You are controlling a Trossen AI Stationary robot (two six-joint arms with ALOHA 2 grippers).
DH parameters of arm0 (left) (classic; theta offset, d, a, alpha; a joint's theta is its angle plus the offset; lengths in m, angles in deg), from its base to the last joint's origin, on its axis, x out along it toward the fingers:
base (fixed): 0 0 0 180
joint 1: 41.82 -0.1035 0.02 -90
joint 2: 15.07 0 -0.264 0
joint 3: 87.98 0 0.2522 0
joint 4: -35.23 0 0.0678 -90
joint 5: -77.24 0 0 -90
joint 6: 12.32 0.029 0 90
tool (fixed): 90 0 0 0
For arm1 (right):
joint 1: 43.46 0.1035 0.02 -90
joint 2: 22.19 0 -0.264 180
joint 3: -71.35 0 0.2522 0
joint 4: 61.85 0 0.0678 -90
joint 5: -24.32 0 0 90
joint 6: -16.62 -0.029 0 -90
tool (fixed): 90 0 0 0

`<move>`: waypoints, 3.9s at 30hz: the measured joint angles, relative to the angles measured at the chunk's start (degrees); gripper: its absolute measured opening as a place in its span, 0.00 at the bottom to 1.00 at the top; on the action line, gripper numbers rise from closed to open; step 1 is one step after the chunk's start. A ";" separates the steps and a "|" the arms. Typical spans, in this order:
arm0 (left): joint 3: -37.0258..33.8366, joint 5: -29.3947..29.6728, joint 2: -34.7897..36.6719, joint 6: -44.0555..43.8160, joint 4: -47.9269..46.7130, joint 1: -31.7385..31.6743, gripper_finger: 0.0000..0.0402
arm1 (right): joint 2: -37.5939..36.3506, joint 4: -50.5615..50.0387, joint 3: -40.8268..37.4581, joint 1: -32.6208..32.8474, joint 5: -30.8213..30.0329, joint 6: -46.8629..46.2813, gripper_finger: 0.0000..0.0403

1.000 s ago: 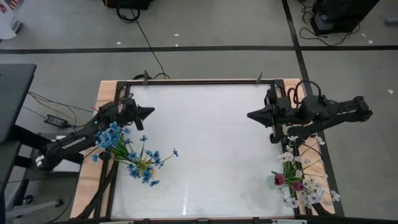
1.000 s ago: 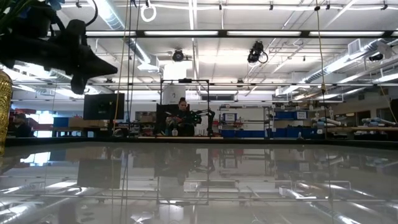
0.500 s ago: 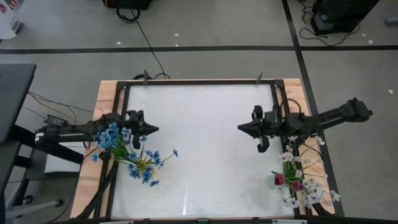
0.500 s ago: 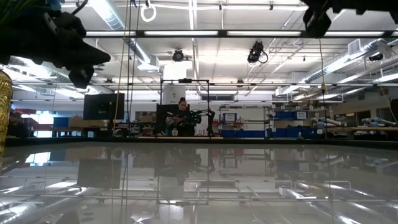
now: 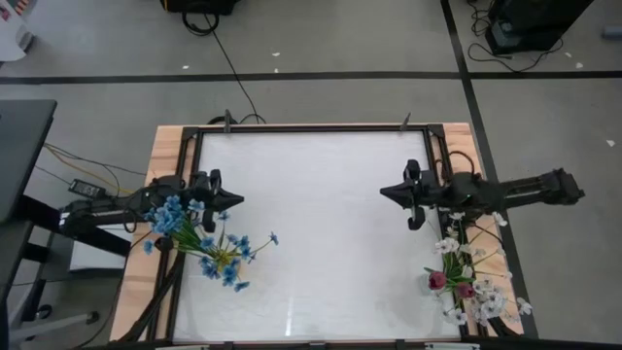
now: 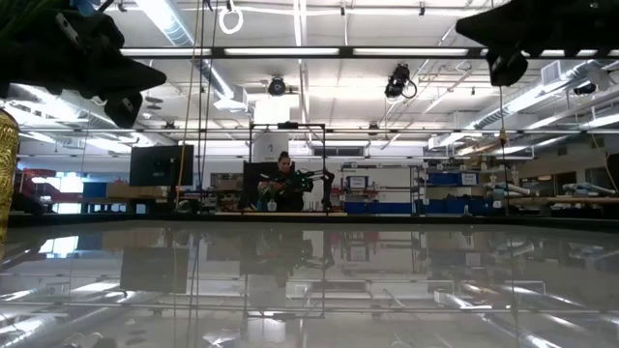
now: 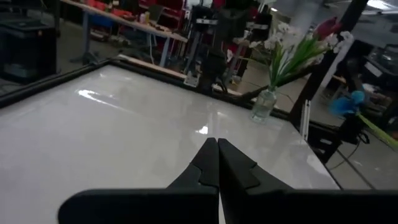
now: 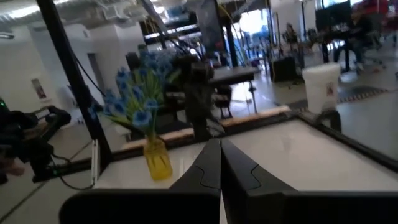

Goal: Sort flowers into vase by color
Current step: Return to Home Position

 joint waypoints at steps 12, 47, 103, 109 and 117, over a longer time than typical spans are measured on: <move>0.04 -3.91 7.09 -0.17 -10.24 1.21 0.00 | -11.93 0.25 -9.20 -1.48 -1.84 -2.12 0.01; -7.76 -0.90 9.21 8.54 2.99 1.05 0.00 | -19.59 -3.35 -15.04 -9.37 9.20 -2.77 0.01; -7.87 -0.48 9.06 8.14 3.05 1.05 0.06 | -16.93 -18.03 -15.04 -10.09 6.16 0.21 0.06; -7.91 -0.48 9.08 8.14 3.06 1.04 0.06 | -16.93 -18.03 -15.04 -10.09 6.18 0.21 0.06; -7.91 -0.49 9.06 8.14 3.05 1.04 0.06 | -16.93 -18.02 -15.04 -10.09 6.18 0.21 0.06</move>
